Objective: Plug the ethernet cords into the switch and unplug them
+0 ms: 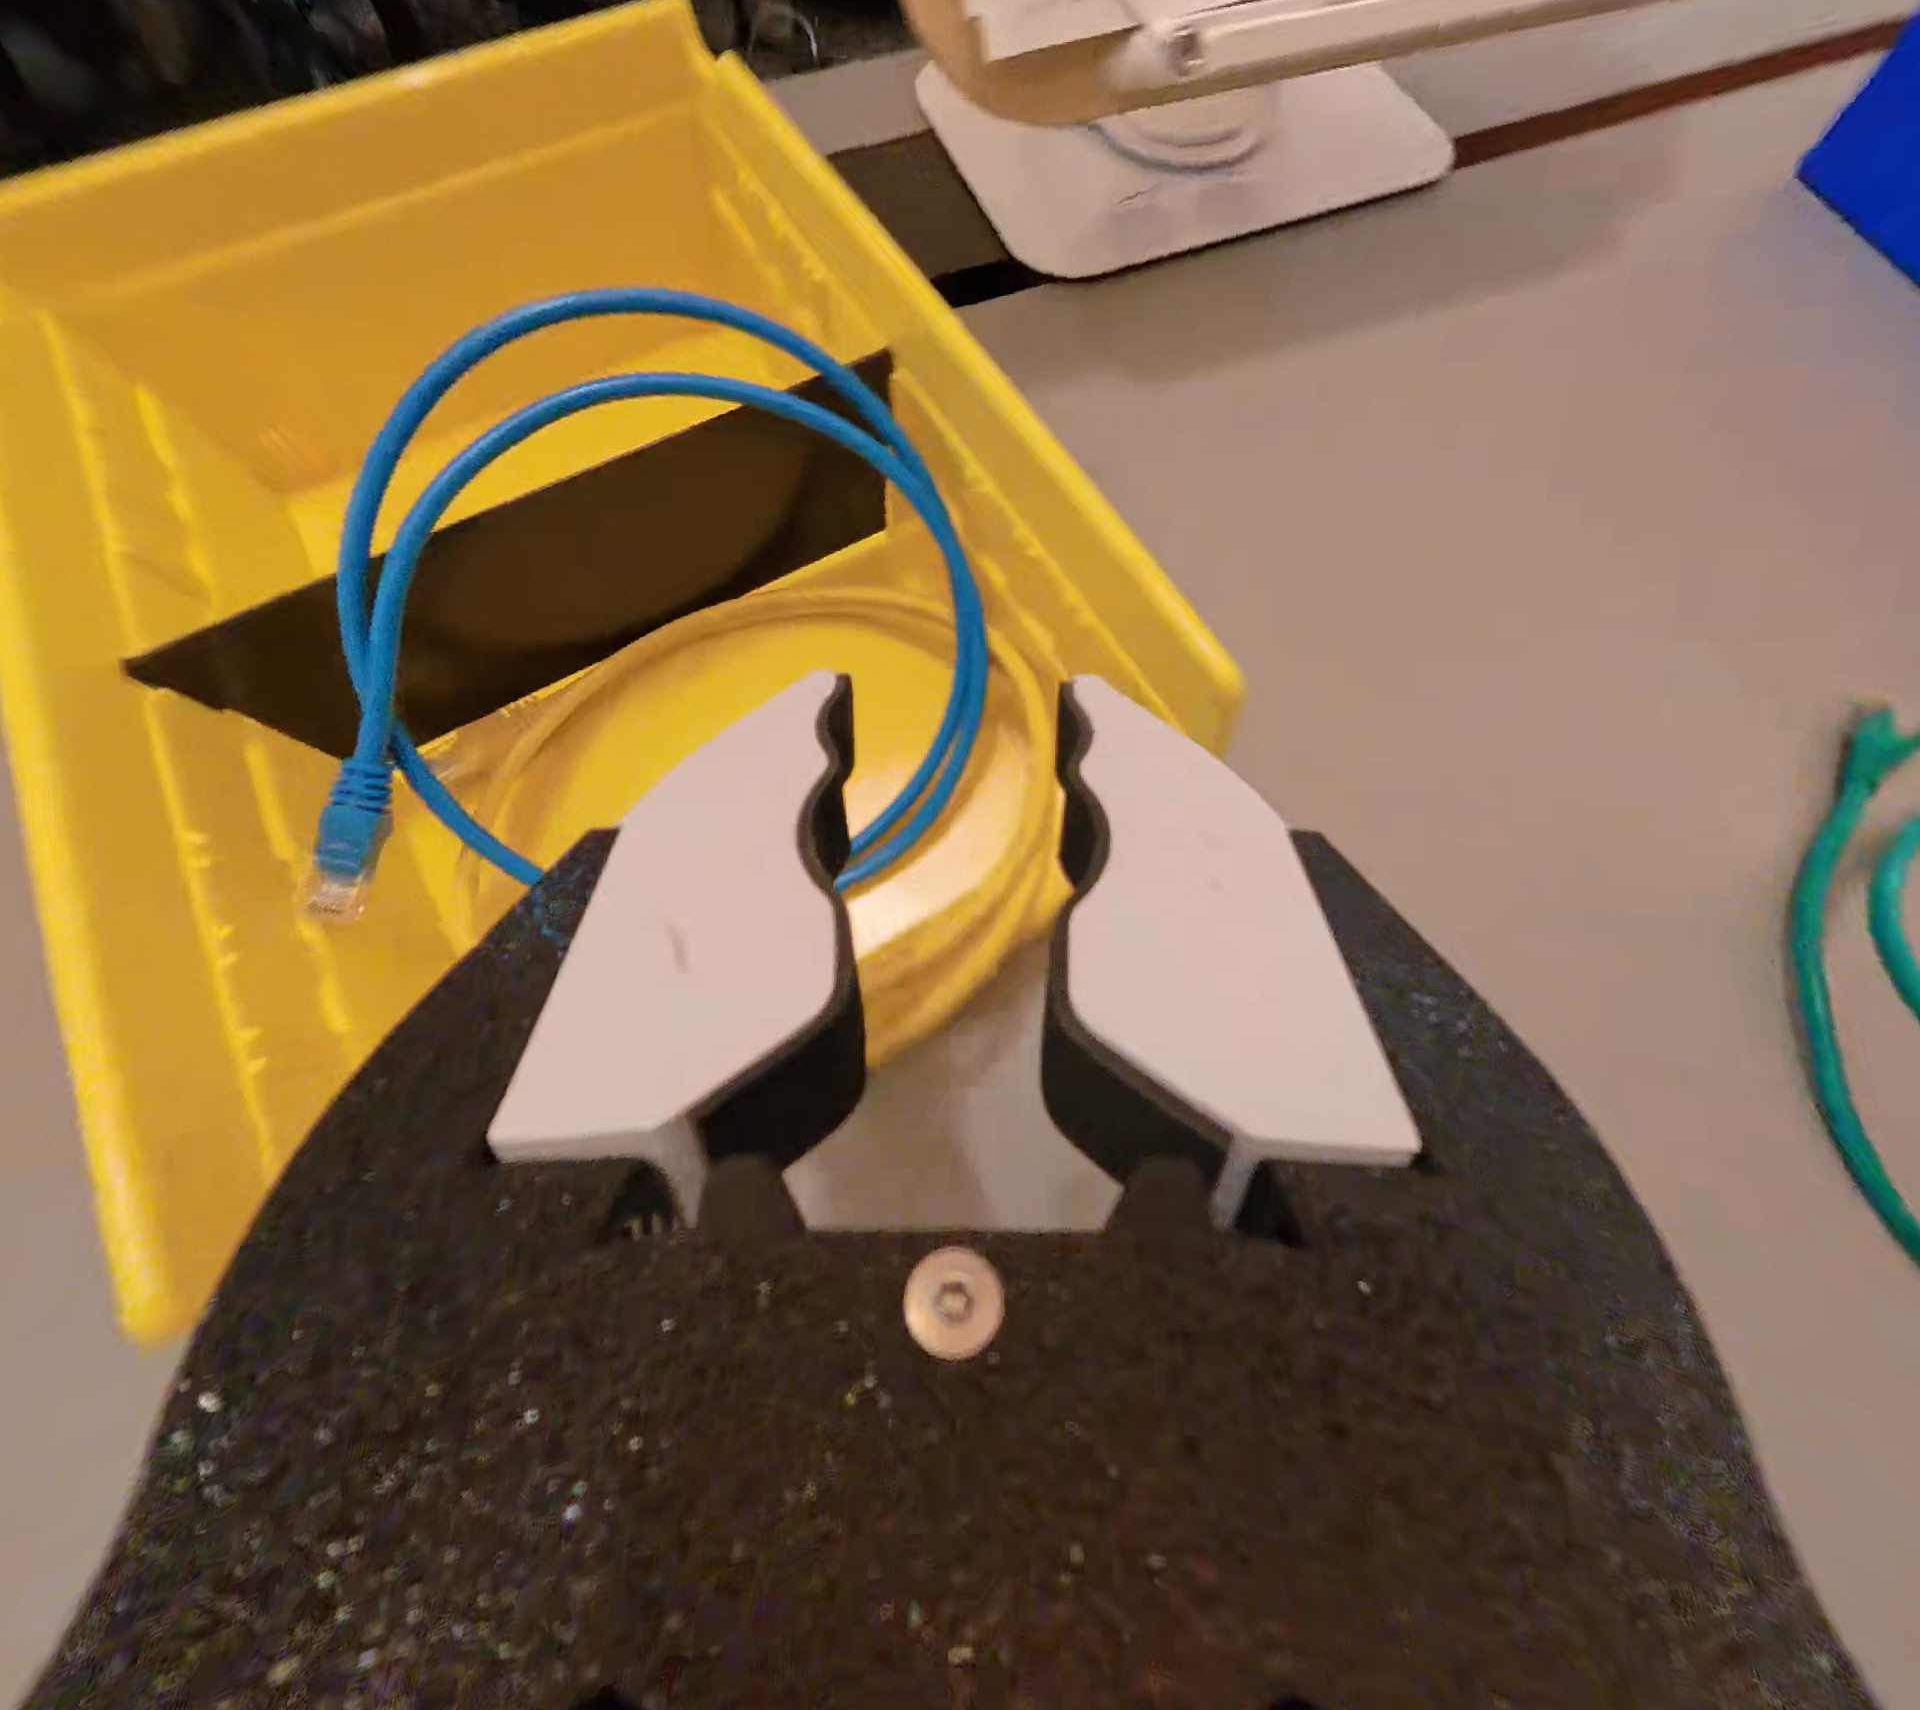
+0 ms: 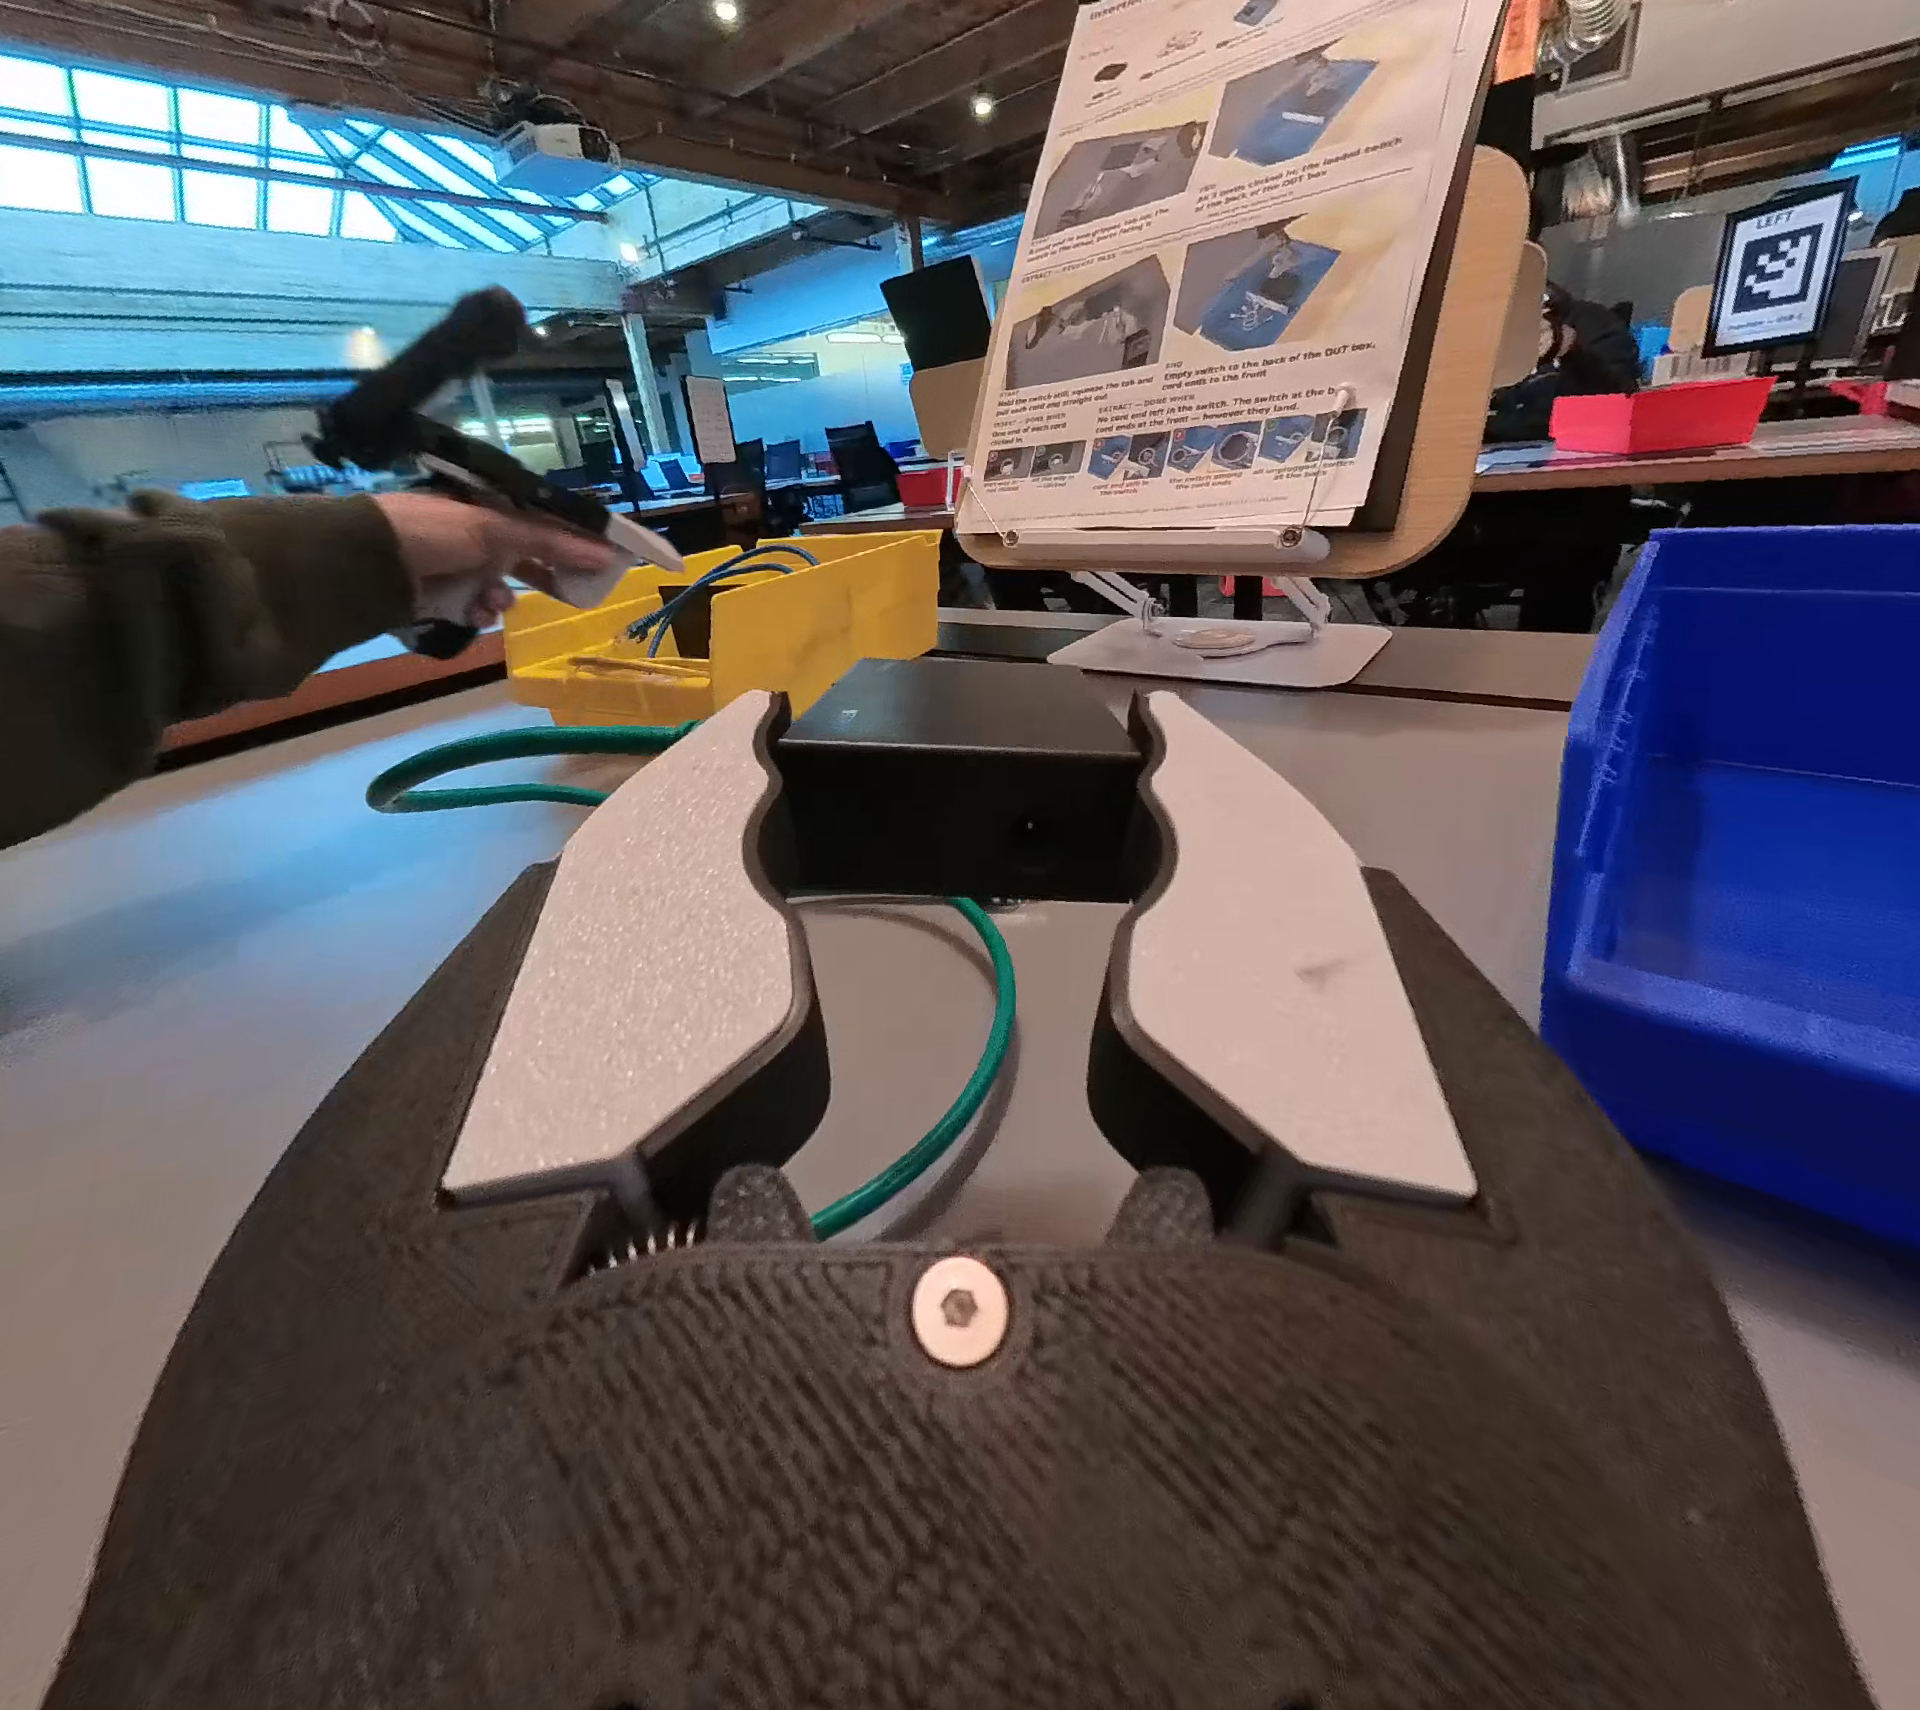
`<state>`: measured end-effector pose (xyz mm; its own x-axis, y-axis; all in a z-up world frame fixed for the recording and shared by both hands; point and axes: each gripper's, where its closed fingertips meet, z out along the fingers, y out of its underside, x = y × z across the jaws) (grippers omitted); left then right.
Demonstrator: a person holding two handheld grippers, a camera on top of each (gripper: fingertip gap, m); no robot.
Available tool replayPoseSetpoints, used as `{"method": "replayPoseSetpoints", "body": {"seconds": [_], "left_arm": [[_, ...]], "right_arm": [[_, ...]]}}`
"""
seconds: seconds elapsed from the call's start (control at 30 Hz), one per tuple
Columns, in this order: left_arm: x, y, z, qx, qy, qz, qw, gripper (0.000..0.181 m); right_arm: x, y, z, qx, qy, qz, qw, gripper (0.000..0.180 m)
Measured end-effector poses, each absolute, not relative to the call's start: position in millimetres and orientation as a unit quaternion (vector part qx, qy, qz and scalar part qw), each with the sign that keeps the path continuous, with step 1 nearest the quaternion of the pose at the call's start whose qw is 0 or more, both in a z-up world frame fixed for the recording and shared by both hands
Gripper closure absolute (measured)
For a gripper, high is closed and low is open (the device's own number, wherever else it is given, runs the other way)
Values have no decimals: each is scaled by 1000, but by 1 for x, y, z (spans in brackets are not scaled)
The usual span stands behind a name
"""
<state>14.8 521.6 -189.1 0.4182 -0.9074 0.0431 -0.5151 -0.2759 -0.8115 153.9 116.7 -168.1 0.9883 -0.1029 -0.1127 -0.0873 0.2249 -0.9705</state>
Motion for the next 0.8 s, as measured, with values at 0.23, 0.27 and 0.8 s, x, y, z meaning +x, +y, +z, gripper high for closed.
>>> {"method": "replayPoseSetpoints", "body": {"seconds": [0.23, 0.27, 0.8], "left_arm": [[66, 565, -223, -807, 388, -332, 296, 134], [73, 567, -225, -808, 384, -342, 289, 135], [70, 575, -225, -816, 360, -348, 290, 181]], "right_arm": [[150, 117, -168, -623, 63, -4, 779, 118], [149, 118, -168, -625, 60, -7, 778, 118], [146, 121, -168, -625, 49, -1, 779, 118]]}}
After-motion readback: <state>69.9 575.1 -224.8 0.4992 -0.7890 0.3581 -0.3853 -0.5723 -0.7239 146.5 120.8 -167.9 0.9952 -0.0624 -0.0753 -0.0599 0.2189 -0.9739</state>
